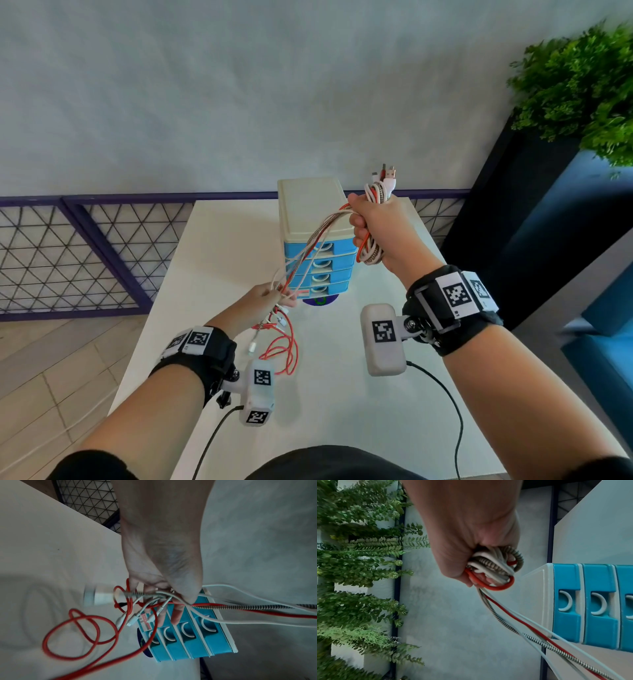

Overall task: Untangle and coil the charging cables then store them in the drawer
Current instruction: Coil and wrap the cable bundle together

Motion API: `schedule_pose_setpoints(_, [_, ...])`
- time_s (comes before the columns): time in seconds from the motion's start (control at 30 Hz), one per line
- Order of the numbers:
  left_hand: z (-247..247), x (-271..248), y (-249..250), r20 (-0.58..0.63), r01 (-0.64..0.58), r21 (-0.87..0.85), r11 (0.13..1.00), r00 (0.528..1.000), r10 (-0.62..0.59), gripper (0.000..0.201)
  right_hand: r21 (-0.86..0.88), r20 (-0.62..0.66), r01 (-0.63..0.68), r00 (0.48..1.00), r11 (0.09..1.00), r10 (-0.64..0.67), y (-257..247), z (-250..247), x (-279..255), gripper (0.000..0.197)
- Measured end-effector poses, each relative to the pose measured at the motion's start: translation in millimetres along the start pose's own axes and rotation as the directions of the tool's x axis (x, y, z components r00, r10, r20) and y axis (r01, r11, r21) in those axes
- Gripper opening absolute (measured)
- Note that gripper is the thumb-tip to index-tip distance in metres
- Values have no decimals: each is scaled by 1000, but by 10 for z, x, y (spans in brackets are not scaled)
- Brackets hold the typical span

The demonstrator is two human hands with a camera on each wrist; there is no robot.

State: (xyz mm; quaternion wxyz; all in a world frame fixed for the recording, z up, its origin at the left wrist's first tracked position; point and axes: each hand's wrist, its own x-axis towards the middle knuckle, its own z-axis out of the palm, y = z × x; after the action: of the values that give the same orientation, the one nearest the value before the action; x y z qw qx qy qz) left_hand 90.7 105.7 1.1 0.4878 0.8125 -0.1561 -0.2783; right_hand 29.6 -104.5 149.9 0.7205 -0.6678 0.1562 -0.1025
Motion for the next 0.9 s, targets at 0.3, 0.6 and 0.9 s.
schedule_pose_setpoints(0.3, [-63, -17, -140, -66, 0, 231, 973, 998, 16, 22, -23, -85, -24, 996, 999, 22, 51, 11, 6, 19])
schedule_pose_setpoints(0.6, [89, -167, -518, -3, 2, 348, 937, 1000, -1, 21, 76, -20, -33, 999, 997, 35, -193, -166, 94, 21])
schedule_pose_setpoints(0.9, [28, -128, -5, 36, -44, -63, 997, 998, 47, 63, -86, 142, -137, 979, 987, 148, -2, -122, 56, 21])
